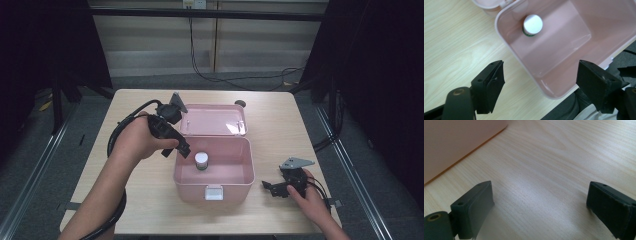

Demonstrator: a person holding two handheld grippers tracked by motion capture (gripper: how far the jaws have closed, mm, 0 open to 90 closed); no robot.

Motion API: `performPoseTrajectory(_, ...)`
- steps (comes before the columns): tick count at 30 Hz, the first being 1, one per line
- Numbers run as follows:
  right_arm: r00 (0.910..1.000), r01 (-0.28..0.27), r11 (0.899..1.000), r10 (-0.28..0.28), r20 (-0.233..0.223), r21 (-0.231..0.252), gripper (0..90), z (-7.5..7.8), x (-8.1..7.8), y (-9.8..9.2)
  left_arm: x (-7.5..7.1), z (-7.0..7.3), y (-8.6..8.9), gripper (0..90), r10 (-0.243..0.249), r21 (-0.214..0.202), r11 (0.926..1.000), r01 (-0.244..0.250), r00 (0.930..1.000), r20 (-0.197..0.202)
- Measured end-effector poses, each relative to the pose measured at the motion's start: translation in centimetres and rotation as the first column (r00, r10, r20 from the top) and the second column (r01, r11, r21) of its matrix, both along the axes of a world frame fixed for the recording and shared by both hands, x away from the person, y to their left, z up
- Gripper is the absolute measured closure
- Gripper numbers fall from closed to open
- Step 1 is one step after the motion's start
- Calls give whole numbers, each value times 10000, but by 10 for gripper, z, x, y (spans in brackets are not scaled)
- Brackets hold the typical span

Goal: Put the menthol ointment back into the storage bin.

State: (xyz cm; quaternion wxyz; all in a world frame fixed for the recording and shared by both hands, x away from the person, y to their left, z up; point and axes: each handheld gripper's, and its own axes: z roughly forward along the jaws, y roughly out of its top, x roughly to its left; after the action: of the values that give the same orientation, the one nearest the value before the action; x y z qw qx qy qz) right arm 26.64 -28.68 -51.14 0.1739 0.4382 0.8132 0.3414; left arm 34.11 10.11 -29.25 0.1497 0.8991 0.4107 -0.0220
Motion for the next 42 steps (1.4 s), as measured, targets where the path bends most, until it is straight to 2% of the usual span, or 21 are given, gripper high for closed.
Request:
performPoseTrajectory(7, 10000, -4, 10000, 4, -1, -4, 66, 0, 0, 0, -3, 1, 15, 221, 258, 75, 9996, -258, 9996, 98)
performPoseTrajectory(15, 10000, -1, 10000, 1, 1, 0, 66, 0, 0, 0, -9, 3, 27, 221, 141, 119, 9998, -143, 9998, 110)
performPoseTrajectory(20, 10000, -2, 10000, 2, 1, 1, 66, 0, 0, 0, -10, -1, 37, 221, 215, 156, 9996, -215, 9998, 52)
performPoseTrajectory(30, 10000, 1, 10000, -1, 13, 8, 66, 0, 0, 0, -12, -18, 57, 221, 626, 21, 9980, -626, 9980, 20)
performPoseTrajectory(34, 10000, 2, 10000, -2, 16, 8, 66, 0, 0, 0, -11, -28, 64, 221, 672, -237, 9974, -675, 9977, -127)
performPoseTrajectory(42, 10000, 17, 10000, -17, -4, 15, 67, 0, 0, 0, -10, -50, 77, 221, 884, -309, 9956, -887, 9960, -100)
